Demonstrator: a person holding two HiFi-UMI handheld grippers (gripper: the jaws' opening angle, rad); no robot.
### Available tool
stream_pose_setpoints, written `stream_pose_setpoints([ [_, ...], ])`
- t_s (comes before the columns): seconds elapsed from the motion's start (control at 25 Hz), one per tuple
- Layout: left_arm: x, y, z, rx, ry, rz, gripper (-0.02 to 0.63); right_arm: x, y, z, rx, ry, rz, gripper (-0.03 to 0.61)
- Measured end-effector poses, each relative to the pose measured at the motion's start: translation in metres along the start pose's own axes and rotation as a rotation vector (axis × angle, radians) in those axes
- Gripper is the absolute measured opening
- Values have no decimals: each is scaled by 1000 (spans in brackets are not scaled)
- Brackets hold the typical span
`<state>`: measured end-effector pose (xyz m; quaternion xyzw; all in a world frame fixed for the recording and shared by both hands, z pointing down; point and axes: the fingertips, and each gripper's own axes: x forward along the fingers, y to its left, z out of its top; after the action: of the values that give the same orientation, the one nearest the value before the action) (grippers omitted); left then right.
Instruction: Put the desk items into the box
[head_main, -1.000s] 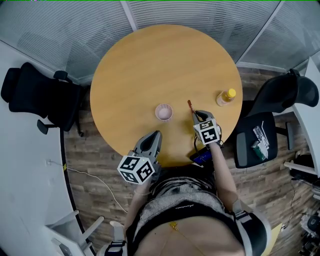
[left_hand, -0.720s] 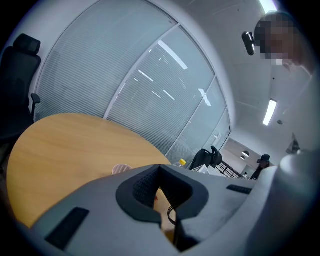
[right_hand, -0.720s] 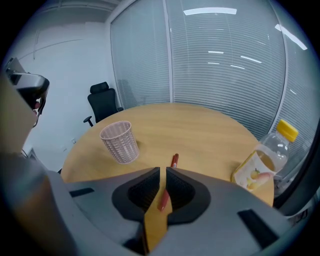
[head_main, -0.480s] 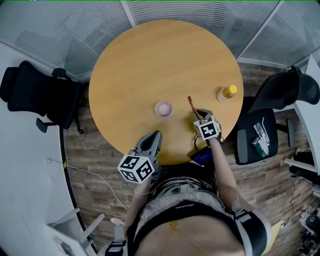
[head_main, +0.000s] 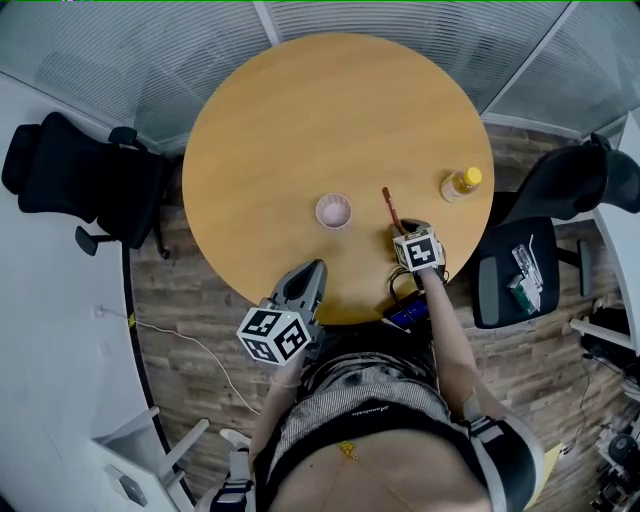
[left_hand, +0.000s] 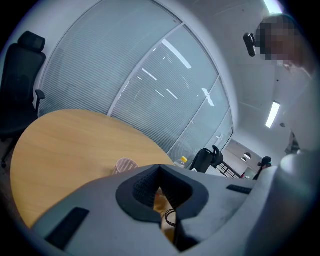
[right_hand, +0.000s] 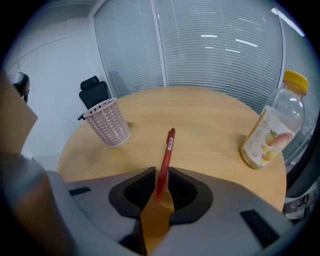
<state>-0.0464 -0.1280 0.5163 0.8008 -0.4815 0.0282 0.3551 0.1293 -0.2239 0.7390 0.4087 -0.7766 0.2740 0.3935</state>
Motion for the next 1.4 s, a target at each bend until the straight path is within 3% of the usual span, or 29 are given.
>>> stream_pose_setpoints([
  [0.84,-11,-8,-7,-12,-13,-9,2,7,-3,-12,48,-11,-18,61],
  [1.04,-13,-13,-8,24,-1,-8,2,5,-3,-13,61,-22,-13,61],
  [1.2,-14,-15,-8,-24,-16,-36,2,2,-3,-18,86,-22,4,61],
  [1.4,-15,-14,-7,-22,-15,-45,2,-3,-4,-17,86,-46,31,61],
])
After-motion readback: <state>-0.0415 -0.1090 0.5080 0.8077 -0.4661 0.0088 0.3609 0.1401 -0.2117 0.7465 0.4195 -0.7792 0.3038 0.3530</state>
